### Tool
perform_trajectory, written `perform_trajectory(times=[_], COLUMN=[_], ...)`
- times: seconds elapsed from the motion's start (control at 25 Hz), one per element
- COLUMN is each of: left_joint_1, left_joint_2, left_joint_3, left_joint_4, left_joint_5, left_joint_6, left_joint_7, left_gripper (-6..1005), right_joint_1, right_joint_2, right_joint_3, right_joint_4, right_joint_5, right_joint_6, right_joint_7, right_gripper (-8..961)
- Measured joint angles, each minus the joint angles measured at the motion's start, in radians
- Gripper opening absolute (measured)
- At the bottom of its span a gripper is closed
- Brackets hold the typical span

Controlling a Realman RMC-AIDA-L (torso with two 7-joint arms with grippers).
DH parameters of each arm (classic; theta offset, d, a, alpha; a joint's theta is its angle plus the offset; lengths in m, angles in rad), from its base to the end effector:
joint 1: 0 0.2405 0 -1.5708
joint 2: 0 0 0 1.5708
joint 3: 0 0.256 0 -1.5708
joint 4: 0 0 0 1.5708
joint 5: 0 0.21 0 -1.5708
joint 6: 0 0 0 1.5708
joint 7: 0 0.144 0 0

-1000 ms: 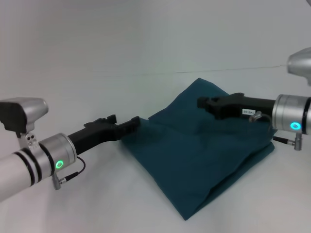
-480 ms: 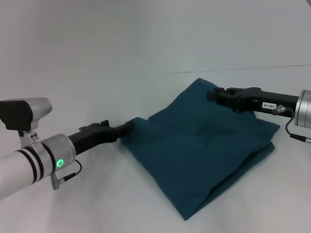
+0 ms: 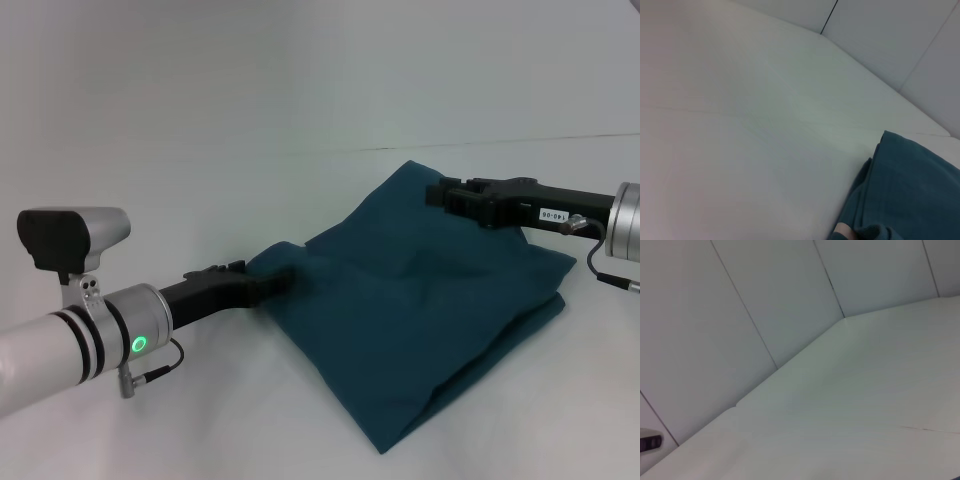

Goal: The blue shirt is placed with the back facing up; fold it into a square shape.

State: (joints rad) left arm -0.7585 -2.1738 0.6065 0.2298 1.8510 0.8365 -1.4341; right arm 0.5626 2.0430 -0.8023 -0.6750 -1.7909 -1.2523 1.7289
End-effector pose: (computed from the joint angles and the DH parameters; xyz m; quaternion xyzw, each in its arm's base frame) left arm -0.2511 0.3865 -0.0982 -0.8327 -0.4340 -0.2254 0.2598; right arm 0.2547 0.3860 0.0238 -0.8600 0.3629 0.2813 0.2227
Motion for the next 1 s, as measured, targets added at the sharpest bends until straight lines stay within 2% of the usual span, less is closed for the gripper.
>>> perform_trajectory(times=[0.4, 0.64, 1.0], left_joint_1=[-0.014, -0.015, -0.019], left_joint_2=[0.000, 0.000, 0.002], left_joint_3=[0.062, 0.063, 0.064], left_joint_4=[0.009, 0.012, 0.013], left_joint_5=[-0.001, -0.006, -0.007], left_joint_6=[-0.001, -0.002, -0.005], left_joint_7=[0.000, 0.000, 0.000], left_gripper=[766, 714, 273], right_joint_1=[0.000, 0.000, 0.000], right_joint_2=[0.000, 0.000, 0.001], right_joint_3=[0.000, 0.000, 0.000], right_joint_4=[0.000, 0.000, 0.000], right_joint_5=[0.001, 0.001, 0.004], right_joint_6=[-0.002, -0.006, -0.005], right_joint_7=[0.000, 0.000, 0.000], right_gripper=[311, 311, 313])
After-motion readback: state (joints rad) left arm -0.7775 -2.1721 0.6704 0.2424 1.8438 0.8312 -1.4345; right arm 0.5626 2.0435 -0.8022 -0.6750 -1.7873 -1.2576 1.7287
